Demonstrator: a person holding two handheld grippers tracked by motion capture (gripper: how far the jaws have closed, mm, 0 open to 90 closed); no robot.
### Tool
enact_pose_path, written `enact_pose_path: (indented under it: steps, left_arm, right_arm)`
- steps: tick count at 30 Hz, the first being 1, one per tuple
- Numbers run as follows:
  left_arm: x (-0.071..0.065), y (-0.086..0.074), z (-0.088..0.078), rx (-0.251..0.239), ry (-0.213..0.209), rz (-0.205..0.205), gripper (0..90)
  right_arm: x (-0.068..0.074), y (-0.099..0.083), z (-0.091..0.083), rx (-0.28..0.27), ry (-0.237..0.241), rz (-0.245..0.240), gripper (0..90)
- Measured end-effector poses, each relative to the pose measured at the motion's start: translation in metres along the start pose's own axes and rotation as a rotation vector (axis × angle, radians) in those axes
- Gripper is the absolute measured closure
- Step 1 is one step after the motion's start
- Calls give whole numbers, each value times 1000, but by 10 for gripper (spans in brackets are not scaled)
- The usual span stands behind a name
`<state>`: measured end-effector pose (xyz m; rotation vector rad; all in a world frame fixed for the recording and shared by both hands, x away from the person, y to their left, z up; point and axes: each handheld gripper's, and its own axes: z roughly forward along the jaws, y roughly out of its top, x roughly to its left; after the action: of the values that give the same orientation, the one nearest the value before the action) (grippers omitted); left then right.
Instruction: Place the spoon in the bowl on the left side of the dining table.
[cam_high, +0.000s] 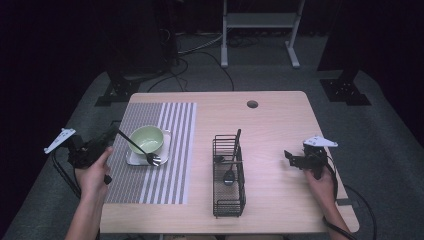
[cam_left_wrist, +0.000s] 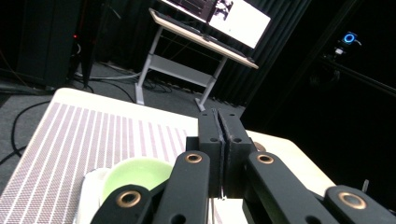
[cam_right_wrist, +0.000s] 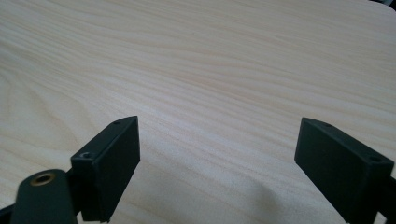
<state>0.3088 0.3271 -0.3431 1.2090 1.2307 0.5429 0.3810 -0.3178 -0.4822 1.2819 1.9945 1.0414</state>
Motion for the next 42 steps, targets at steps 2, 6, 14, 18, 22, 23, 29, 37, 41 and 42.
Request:
enact_pose_path:
  steps: [2, 6, 14, 18, 22, 23, 29, 37, 41, 42]
  left_arm:
    - [1, 2, 0, -3, 7, -3, 894]
    - [4, 6, 0, -8, 20, 0, 895]
    - [11, 11, 1, -20, 49, -7, 894]
    - [13, 13, 1, -25, 61, -9, 894]
    - [16, 16, 1, -29, 74, -8, 895]
    - [16, 17, 2, -33, 78, -11, 894]
    - [19, 21, 3, -41, 99, -8, 894]
    - [27, 25, 5, -59, 148, -22, 895]
    - [31, 25, 5, -64, 164, -28, 895]
    - [32, 25, 5, -65, 165, -28, 895]
  right_arm:
    - [0, 0, 0, 0, -1, 0, 131]
    - [0, 0, 0, 0, -2, -2, 131]
    - [0, 0, 0, 0, -2, -1, 131]
    - [0, 0, 0, 0, -2, -2, 131]
    - [0, 0, 0, 1, -4, -4, 131]
    - [0, 0, 0, 1, -4, -4, 131]
    - [0, 0, 0, 1, -4, -4, 131]
    - [0, 0, 0, 1, -4, -5, 131]
    - [0, 0, 0, 2, -4, -6, 131]
    - [0, 0, 0, 2, -4, -5, 131]
